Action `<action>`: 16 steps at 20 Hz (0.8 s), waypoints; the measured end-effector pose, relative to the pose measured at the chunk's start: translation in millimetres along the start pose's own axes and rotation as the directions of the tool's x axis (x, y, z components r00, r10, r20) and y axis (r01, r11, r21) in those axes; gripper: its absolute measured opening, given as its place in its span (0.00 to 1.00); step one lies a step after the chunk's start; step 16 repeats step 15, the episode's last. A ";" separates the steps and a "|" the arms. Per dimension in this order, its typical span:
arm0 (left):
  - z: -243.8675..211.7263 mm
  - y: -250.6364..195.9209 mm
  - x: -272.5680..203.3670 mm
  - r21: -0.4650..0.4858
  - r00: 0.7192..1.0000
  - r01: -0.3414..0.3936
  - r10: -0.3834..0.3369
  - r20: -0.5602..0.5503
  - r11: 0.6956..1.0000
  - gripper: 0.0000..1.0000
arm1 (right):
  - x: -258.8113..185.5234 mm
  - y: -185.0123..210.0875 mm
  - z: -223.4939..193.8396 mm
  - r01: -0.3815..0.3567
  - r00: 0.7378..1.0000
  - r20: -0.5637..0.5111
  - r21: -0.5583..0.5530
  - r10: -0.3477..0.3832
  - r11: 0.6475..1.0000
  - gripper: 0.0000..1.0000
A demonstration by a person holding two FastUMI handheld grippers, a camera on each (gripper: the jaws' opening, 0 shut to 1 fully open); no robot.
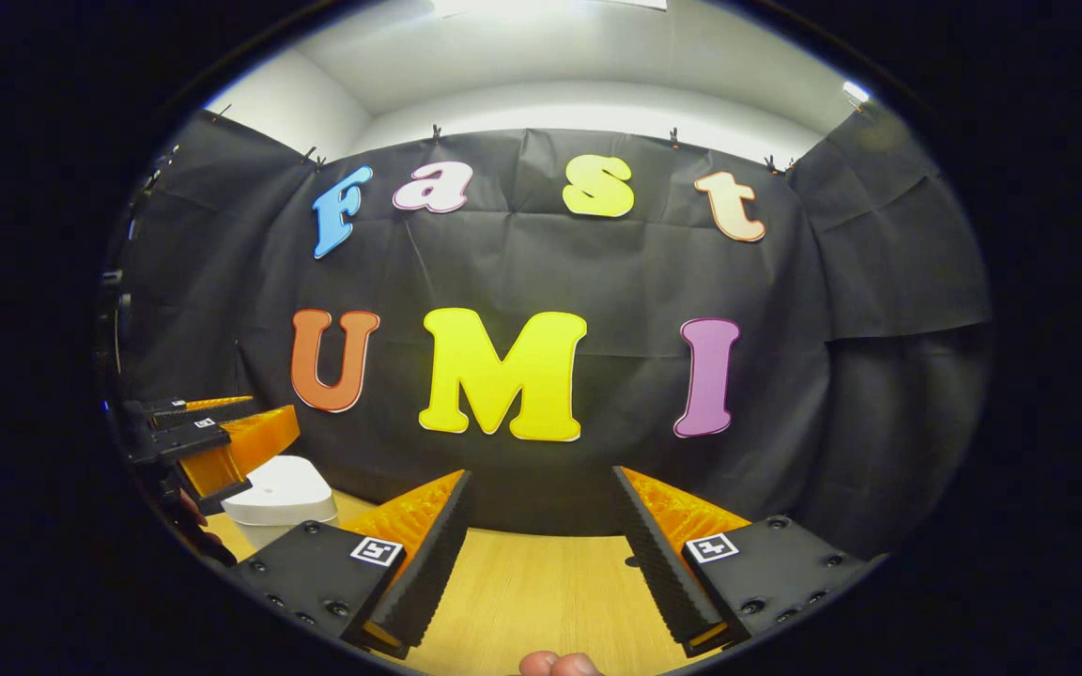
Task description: Press the lid of the desktop garbage bin to open it, pick up the crumpled paper on the desktop and throw it into the bin, then pick up the pop can on the desktop and drop it into the bin, and finally close the garbage bin lid.
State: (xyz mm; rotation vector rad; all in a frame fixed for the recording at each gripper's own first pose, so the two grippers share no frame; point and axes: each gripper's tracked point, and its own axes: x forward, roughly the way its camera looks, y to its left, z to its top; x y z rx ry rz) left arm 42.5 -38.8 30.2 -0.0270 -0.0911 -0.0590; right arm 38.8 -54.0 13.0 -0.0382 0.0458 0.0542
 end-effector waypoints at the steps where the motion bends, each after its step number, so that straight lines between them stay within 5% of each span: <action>1: -1.8 1.4 -5.1 0.017 1.000 -0.012 0.012 -0.007 1.000 0.83 | -2.0 -0.4 -0.6 0.008 1.000 0.001 0.006 -0.008 1.000 0.91; 16: -14.4 4.7 -16.3 -0.014 0.997 -0.041 0.040 -0.062 0.999 0.83 | -7.2 -3.4 -1.4 0.048 0.999 -0.001 0.028 -0.048 0.998 0.91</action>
